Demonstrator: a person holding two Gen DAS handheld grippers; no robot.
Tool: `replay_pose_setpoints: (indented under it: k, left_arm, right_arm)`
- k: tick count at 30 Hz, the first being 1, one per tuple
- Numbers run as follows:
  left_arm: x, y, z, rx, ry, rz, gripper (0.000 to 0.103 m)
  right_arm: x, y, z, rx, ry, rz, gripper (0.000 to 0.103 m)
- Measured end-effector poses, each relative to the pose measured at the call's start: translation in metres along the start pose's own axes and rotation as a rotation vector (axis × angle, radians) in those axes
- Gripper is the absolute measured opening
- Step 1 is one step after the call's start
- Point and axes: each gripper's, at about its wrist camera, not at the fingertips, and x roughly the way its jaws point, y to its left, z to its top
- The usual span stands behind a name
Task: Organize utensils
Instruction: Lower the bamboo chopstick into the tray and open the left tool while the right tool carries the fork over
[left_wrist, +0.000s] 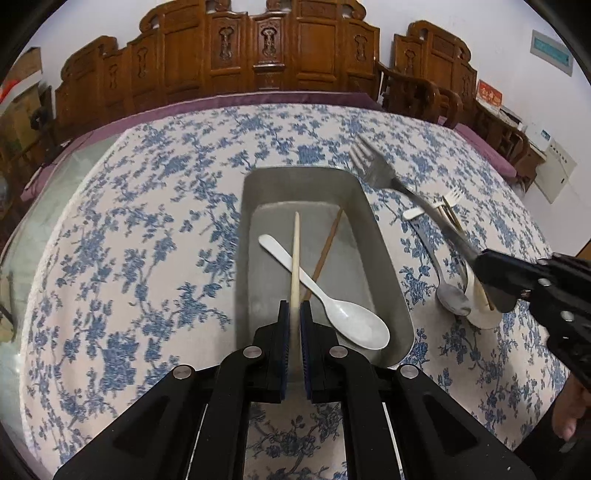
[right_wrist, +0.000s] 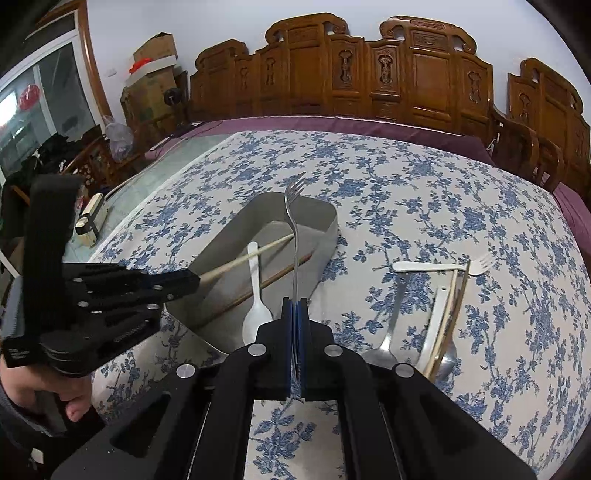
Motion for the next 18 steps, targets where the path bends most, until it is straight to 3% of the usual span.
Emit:
replay_pose_setpoints:
  k: [2,9,18]
  left_arm:
    - [-0.010,0.007,0.000,-0.009,-0.017,-0.004,0.014]
    - [-0.035,0.020,-0.002,-0.003,-0.062,0.007,0.024]
    - [-0.075,0.034,-0.009,-0.023,-0.132,0.010,0.055]
  right_arm:
    - [0.004,0.004,0.002,0.000,0.005,0.003,0.003]
    - [0.019,0.016,0.009,0.010,0.028,0.010,0.003]
    - [0.039,0.031,0.023,0.036,0.071,0.016,0.003]
